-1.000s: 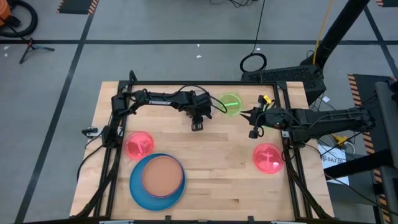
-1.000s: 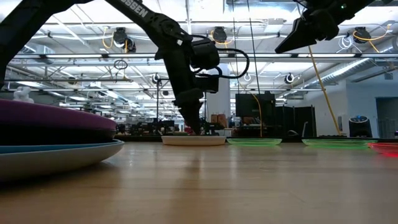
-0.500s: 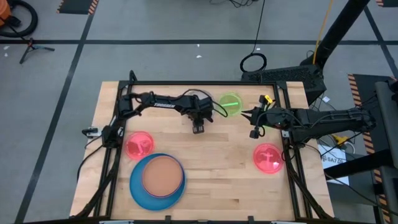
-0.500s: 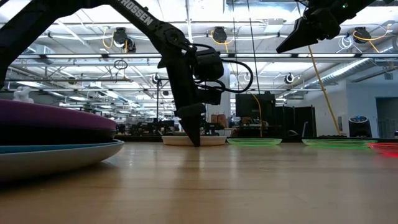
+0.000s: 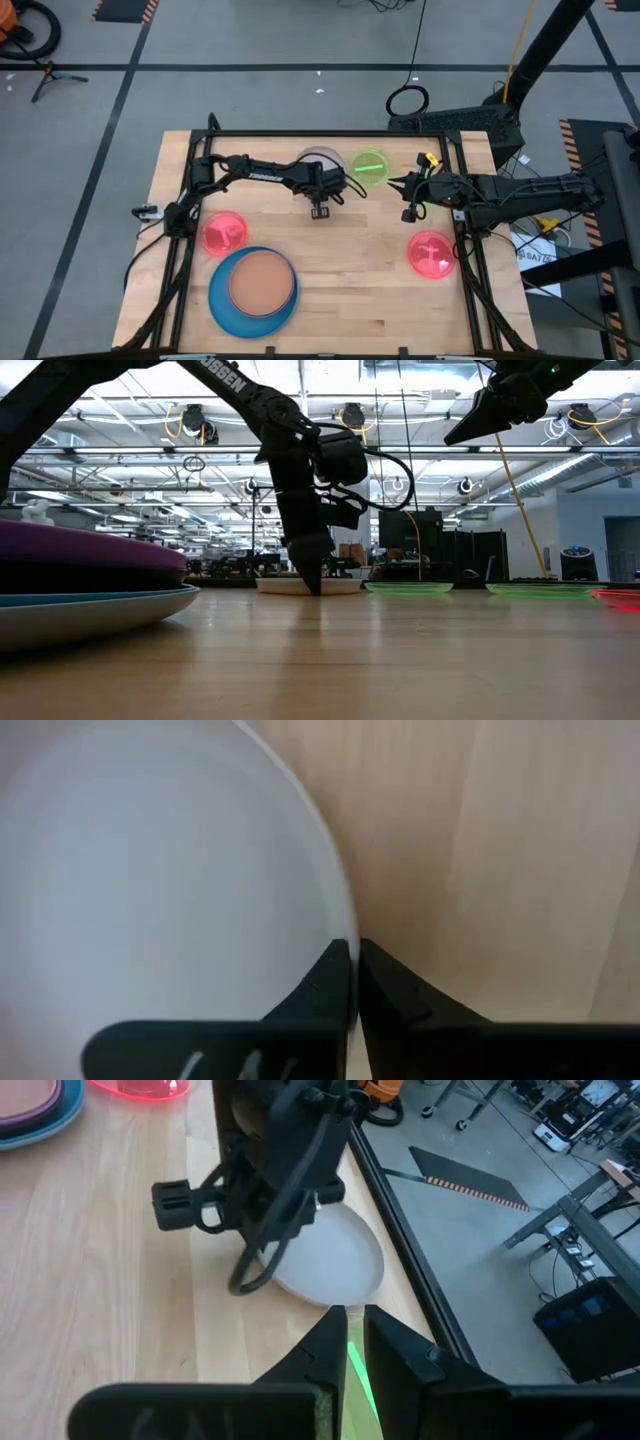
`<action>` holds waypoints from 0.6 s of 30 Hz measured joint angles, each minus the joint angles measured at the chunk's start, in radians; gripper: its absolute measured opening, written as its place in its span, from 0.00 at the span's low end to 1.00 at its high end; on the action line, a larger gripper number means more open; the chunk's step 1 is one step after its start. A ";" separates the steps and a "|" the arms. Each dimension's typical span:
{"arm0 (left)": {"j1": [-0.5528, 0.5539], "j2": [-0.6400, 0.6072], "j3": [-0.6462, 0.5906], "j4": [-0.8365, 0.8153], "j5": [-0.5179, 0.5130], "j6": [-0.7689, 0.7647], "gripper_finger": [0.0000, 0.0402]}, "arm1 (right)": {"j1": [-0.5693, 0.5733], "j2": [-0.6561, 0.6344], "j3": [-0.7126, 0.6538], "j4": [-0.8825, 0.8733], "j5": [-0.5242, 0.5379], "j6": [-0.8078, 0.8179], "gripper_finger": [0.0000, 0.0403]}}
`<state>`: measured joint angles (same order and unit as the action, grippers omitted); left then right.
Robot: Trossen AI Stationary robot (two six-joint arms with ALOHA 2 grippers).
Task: Stack plastic plates
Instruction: Stack the gray plate on the brown plate
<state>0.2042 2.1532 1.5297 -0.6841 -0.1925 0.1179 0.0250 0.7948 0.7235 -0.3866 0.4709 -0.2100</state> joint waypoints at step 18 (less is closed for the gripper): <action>-0.212 -0.345 -0.002 -0.280 0.028 -0.149 0.03 | 0.000 0.000 0.000 0.015 -0.001 0.000 0.08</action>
<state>-0.0080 1.8086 1.5276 -0.9643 -0.1640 -0.0308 0.0254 0.7949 0.7231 -0.3715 0.4698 -0.2104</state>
